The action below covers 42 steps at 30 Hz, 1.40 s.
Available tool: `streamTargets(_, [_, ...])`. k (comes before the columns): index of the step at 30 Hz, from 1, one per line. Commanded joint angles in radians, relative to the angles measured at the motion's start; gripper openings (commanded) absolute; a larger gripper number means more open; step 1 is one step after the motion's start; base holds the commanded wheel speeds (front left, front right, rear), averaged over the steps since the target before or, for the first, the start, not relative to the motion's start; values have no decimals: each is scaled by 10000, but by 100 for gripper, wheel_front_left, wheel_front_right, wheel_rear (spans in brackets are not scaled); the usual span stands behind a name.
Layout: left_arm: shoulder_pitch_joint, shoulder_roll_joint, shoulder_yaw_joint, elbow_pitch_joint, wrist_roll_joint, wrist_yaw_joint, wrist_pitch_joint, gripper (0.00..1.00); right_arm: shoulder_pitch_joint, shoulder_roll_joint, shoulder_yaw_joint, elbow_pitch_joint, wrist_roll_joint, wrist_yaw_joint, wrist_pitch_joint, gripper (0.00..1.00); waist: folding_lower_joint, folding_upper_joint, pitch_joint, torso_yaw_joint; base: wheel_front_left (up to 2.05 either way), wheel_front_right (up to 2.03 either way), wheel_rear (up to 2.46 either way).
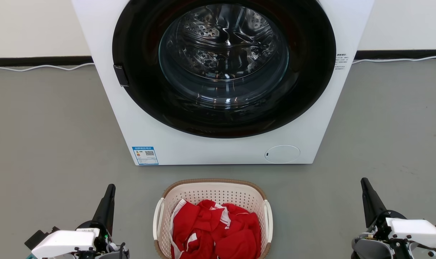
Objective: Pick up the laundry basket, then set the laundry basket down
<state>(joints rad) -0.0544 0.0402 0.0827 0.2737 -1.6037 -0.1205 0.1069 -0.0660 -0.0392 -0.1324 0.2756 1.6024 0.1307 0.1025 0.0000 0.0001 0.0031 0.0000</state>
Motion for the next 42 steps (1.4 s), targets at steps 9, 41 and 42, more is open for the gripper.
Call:
streamTargets(9, [-537, 100, 312, -284, -48, -102, 64, 0, -419, -110, 191, -309, 67, 0, 103, 0, 0, -1, 0, 0, 0, 0, 0])
streamTargets(41, [-537, 100, 311, -285, -49, -102, 63, 0, -419, -110, 191, -309, 67, 0, 103, 0, 0, -1, 0, 0, 0, 0, 0])
streamTargets(42, [-537, 100, 311, -285, -49, -102, 63, 0, -419, -110, 191, -309, 67, 0, 103, 0, 0, -1, 0, 0, 0, 0, 0])
